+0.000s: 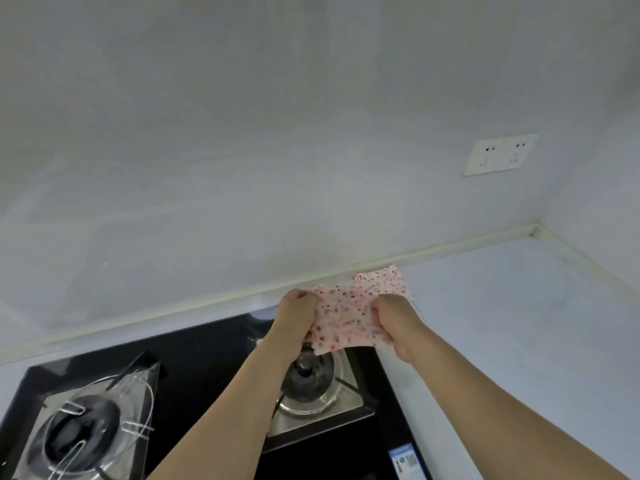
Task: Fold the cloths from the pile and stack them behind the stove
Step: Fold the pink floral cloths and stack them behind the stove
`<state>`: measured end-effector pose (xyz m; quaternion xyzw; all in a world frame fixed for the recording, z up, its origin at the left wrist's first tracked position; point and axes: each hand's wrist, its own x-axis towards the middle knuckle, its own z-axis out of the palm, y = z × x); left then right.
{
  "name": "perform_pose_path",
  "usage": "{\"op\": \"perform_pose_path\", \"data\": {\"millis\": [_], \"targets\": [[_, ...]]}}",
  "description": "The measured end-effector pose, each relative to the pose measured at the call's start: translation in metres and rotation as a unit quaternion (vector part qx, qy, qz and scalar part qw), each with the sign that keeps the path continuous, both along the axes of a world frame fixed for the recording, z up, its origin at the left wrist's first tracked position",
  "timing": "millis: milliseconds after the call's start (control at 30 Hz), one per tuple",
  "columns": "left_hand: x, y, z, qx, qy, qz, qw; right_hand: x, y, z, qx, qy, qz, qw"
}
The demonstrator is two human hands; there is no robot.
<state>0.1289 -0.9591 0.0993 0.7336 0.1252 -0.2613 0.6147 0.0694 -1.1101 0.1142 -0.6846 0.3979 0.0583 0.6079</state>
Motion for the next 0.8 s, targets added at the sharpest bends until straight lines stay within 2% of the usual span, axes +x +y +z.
{"op": "perform_pose_path", "data": {"millis": [167,400,633,800], "targets": [[0.027,-0.080,-0.018,-0.026,0.011,0.028,0.999,0.034,-0.084,-0.020,-0.012,-0.027,0.035,0.999],[0.081,-0.167,-0.077,0.014,0.000,0.099,0.995,0.103,-0.166,-0.081,-0.042,-0.022,0.070,0.996],[0.114,-0.197,-0.133,0.081,-0.020,0.094,0.992,0.139,-0.195,-0.143,-0.080,-0.001,0.093,0.992],[0.118,-0.201,-0.145,0.130,-0.045,0.089,0.986,0.140,-0.203,-0.154,-0.124,-0.013,0.102,0.987]]}}
